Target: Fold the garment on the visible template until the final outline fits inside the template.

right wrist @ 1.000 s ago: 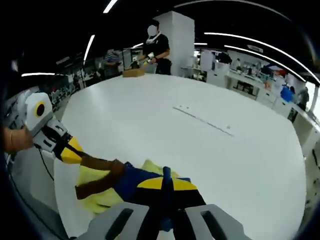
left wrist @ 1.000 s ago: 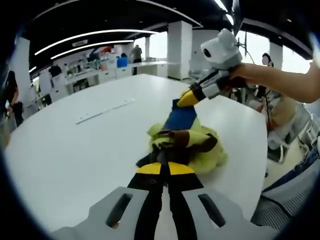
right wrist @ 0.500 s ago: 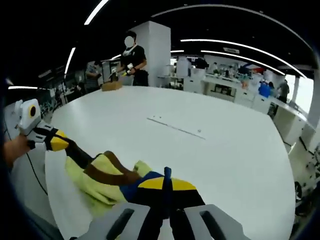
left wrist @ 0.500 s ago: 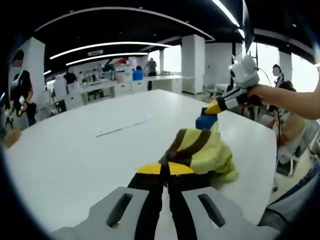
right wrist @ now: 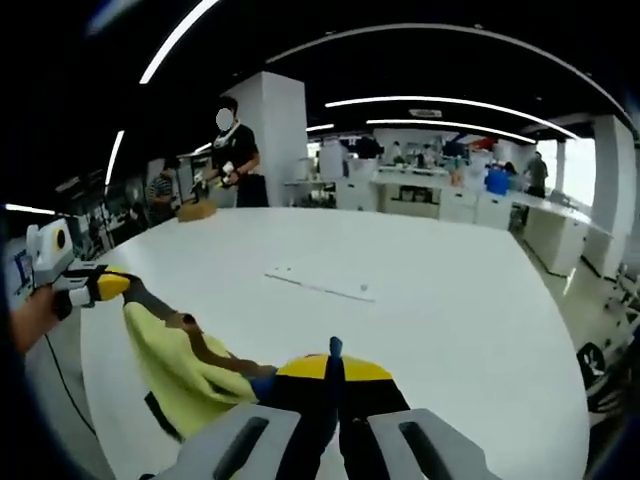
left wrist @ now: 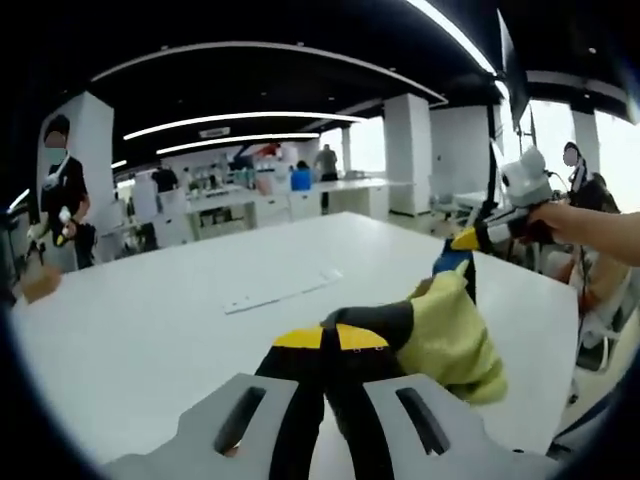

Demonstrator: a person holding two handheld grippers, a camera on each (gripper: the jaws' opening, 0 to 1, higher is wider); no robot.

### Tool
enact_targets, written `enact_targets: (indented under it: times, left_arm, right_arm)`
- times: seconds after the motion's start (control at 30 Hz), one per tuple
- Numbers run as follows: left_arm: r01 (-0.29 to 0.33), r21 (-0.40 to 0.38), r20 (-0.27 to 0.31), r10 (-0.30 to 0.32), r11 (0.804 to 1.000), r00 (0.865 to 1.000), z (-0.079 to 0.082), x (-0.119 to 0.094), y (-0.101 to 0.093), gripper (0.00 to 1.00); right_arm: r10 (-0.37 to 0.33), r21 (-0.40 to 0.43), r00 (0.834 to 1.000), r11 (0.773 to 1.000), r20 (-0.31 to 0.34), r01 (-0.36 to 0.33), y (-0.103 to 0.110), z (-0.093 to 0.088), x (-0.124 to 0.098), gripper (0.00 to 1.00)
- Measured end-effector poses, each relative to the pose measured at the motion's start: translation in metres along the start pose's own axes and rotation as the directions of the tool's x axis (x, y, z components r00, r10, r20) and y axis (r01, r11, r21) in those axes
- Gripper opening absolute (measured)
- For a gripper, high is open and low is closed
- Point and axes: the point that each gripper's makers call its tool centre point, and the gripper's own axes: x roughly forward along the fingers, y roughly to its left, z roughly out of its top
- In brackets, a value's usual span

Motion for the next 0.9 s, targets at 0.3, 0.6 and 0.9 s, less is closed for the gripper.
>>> enact_targets:
  times: [0.3,0.6,0.9]
  left_arm:
    - [-0.042,0.006,0.002,0.042,0.999,0.999,0.005,0.034,0.016,0.0]
    - [-0.076,-0.029,-0.006,0.076,0.997,0.997,0.001,0.084,0.04,0.0]
    - [-0.102,-0.037,-0.065,0.1,0.994,0.993,-0.029,0.127,0.057,0.0]
  right_arm:
    - [-0.087,0.094,0.995,0.992,0.05,0.082,-0.021,0.007,0.022,0.0]
    - [-0.188,0.22,0.98,0.961,0.067,0.169,-0.053,0.004,0.054,0.0]
    - [-0.281,0.277,0.958,0.926,0.056,0.256,-0.085,-0.008,0.095,0.0]
